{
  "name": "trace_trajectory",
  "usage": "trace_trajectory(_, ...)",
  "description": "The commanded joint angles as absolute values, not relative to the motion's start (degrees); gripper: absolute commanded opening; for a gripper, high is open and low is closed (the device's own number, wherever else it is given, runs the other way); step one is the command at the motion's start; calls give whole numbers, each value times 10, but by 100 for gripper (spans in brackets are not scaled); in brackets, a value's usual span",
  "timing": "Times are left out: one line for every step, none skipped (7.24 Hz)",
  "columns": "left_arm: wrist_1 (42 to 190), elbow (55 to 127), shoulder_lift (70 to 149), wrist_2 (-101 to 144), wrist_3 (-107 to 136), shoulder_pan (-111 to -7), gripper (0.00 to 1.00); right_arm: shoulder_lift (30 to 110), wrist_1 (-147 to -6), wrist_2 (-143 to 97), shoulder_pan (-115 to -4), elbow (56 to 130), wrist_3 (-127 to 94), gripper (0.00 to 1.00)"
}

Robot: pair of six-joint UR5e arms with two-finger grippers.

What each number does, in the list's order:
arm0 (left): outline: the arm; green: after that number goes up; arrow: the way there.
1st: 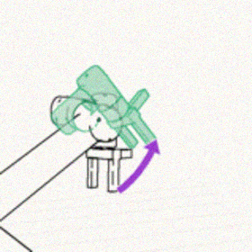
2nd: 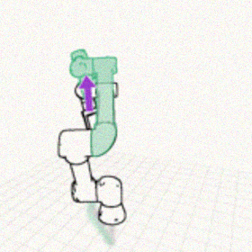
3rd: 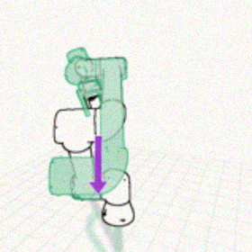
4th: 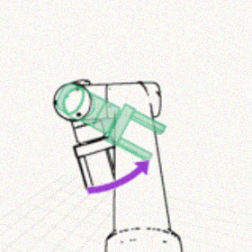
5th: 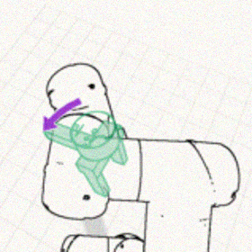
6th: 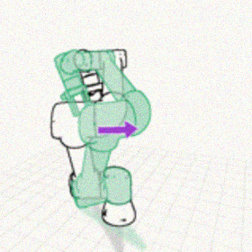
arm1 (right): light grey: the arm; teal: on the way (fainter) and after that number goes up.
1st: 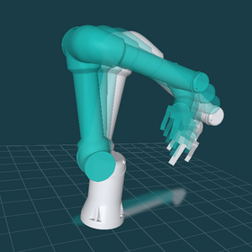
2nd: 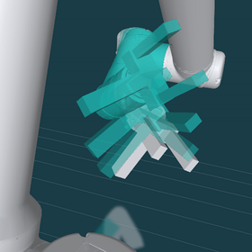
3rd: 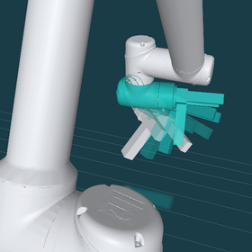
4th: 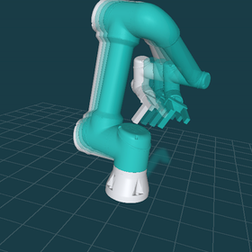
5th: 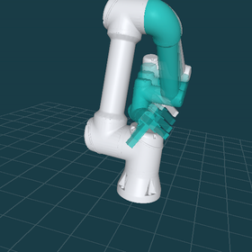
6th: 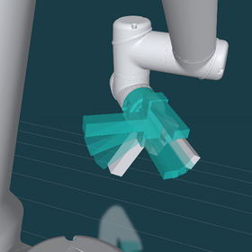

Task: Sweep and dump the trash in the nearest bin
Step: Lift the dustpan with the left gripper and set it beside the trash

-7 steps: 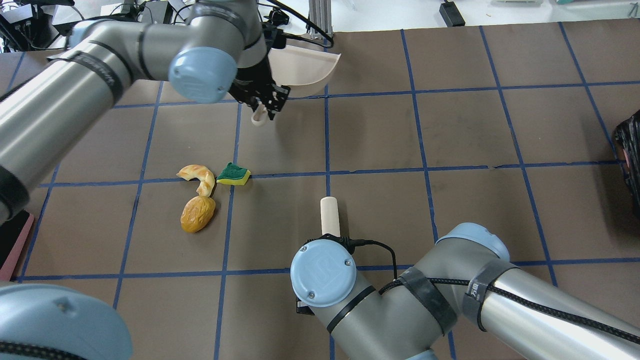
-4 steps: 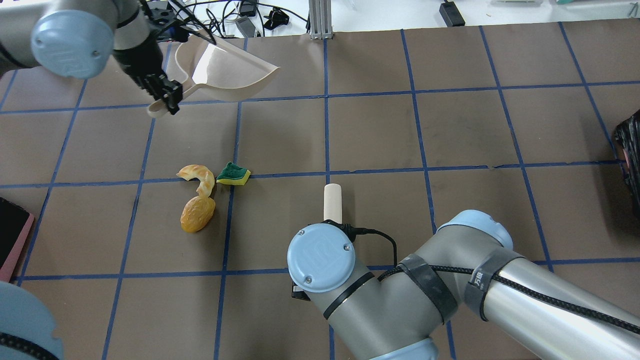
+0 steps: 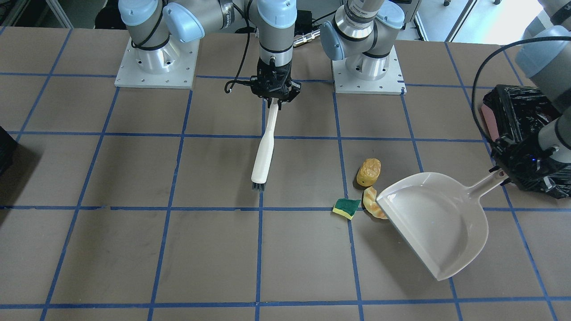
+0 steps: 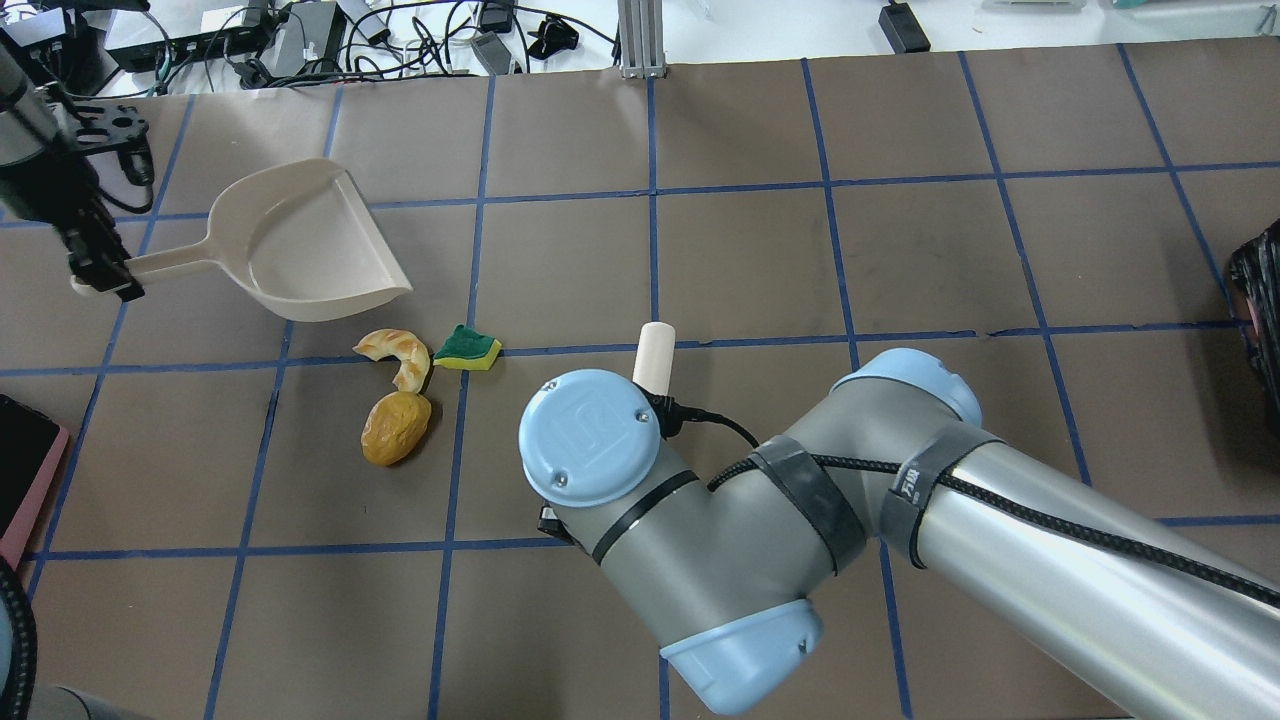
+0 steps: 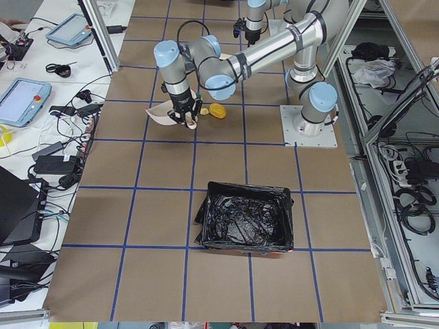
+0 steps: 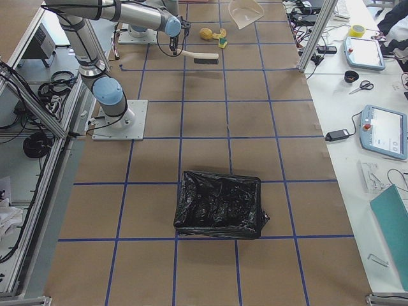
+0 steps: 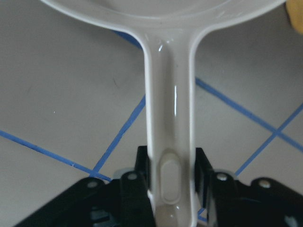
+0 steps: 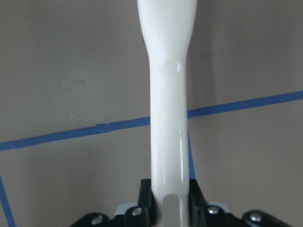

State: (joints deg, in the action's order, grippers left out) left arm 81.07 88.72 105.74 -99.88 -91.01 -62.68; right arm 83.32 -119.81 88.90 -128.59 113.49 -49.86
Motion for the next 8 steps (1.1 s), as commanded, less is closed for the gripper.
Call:
trace_trajectory(801, 898, 1070, -1006, -1121, -554, 0, 781, -1175, 853, -1288, 1068, -540, 0)
trace_trajectory(745, 924, 1069, -1011, -1188, -540, 0, 753, -1161, 843, -1293, 1037, -566, 0)
trace_trajectory(660, 966, 1071, -1039, -1237, -540, 0, 724, -1158, 842, -1297, 1003, -601, 0)
trace_trajectory(584, 1003, 1073, -1044, -1242, -540, 0, 693, -1158, 840, -1316, 969, -628, 0)
trace_trajectory(565, 1018, 1077, -1044, -1241, -540, 0, 656, -1158, 826, -1344, 932, -663, 0)
trace_trajectory(563, 1020, 1085, -1045, -1244, -541, 0, 630, -1151, 818, -1354, 898, -683, 0)
trace_trajectory(563, 1021, 1089, -1044, -1247, -546, 0, 618, -1119, 799, -1373, 875, -716, 0)
trace_trajectory(563, 1021, 1093, -1045, -1247, -546, 0, 614, -1115, 802, -1402, 865, -765, 0)
